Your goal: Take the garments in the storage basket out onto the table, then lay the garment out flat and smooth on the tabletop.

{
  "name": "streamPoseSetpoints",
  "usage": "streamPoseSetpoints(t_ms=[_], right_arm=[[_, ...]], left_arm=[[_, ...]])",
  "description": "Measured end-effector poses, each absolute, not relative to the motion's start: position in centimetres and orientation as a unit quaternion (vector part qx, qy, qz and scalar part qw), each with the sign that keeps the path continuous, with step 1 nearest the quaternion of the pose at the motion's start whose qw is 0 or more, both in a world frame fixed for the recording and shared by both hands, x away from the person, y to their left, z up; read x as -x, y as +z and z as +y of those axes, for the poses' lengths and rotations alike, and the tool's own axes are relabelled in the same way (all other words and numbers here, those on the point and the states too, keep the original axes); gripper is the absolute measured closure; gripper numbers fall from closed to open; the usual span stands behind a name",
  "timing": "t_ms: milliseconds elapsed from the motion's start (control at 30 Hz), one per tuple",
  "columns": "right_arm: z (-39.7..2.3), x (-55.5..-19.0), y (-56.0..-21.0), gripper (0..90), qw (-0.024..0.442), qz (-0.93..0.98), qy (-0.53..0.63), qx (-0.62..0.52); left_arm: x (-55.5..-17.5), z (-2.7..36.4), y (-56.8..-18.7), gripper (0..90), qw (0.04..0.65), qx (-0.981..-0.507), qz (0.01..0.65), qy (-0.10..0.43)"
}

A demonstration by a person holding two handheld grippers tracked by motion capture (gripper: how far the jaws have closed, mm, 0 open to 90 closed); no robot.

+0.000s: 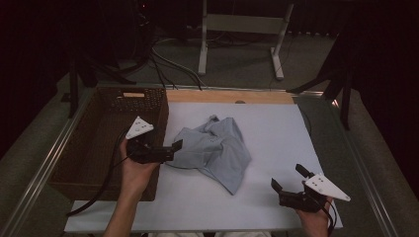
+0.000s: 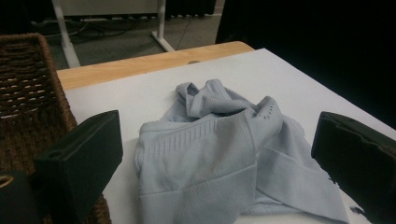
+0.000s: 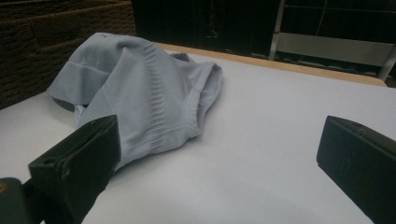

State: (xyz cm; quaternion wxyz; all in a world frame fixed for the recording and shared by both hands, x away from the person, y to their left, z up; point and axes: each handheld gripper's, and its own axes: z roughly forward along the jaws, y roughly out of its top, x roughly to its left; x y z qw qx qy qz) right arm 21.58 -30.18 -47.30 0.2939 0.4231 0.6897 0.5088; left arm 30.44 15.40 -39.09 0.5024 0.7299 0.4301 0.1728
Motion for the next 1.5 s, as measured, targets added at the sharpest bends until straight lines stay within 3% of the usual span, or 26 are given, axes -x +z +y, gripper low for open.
streamPoseSetpoints(t_ms=[933, 1500], right_arm=[[-29.8, -22.0, -47.5, 0.2, 0.268, 0.688, 0.512, -0.438], [-25.4, -24.1, -47.2, 0.5, 0.233, 0.731, 0.496, -0.407]], left_arm=[[-28.5, 16.3, -40.0, 3.7, 0.527, -0.711, 0.436, 0.162], [-27.0, 16.4, -40.7, 3.8, 0.523, -0.714, 0.434, 0.171]])
